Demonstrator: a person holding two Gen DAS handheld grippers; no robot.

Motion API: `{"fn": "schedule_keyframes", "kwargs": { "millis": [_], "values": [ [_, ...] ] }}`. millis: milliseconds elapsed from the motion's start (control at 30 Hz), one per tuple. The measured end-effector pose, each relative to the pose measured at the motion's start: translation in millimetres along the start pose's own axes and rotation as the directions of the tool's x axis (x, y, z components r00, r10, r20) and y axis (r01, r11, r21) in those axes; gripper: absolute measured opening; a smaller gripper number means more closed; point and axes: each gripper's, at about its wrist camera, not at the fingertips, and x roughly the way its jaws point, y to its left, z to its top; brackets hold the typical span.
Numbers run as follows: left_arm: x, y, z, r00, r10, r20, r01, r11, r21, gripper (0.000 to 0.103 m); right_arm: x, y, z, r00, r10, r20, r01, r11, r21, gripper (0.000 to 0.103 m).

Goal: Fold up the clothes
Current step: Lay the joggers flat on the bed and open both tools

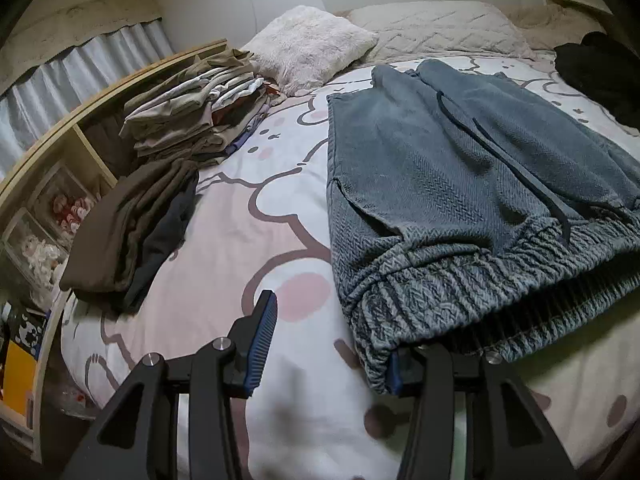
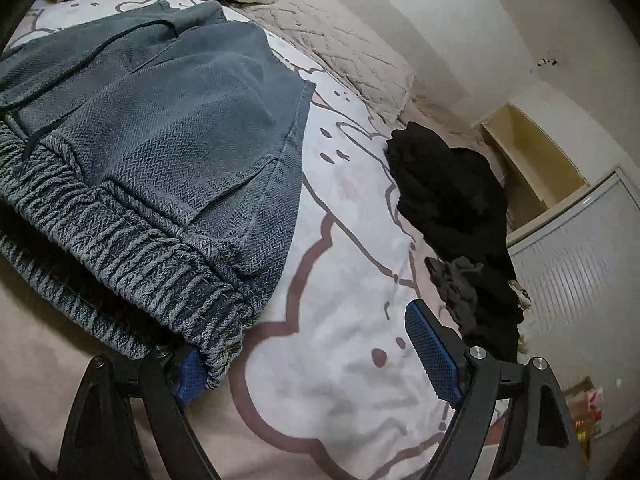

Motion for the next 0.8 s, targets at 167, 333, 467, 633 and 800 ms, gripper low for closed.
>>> {"fn": "schedule_keyframes", "kwargs": {
  "millis": [167, 333, 467, 633, 800],
  "values": [
    [-24.8, 4.8, -7.5, 1.0, -0.001, 0.013, 0.001, 1.0, -0.001, 0.048, -22.6, -14.7, -15.9, 1.0, 0.026, 0.011, -0.026, 1.0, 0.006, 0.086],
    [-49.7, 14.9, -22.6, 1.0, -0.007, 0.028, 0.007, 1.0, 0.003, 0.057, -62.2, -35.0, -40.4, 0.994, 0.076, 0.073, -0.077, 0.997, 0.013, 0.087],
    [-43.2, 6.7, -36.2, 0.999, 0.0, -0.035, 0.0, 1.0, 0.015, 0.057, -50.7, -32.6, -49.2, 0.988, 0.151, 0.019, -0.151, 0.989, 0.008, 0.087],
    [-13.2, -9.1, -51.4, 0.992, 0.016, -0.128, -0.015, 1.0, 0.009, 0.055, -17.6, 2.7, -61.0, 0.977, 0.196, -0.08, -0.201, 0.977, -0.064, 0.087],
    [-15.9, -13.4, -53.8, 0.993, 0.016, -0.114, -0.014, 1.0, 0.023, 0.057, -17.0, 1.0, -62.1, 0.97, 0.23, -0.079, -0.233, 0.972, -0.027, 0.087]
  ]
}}
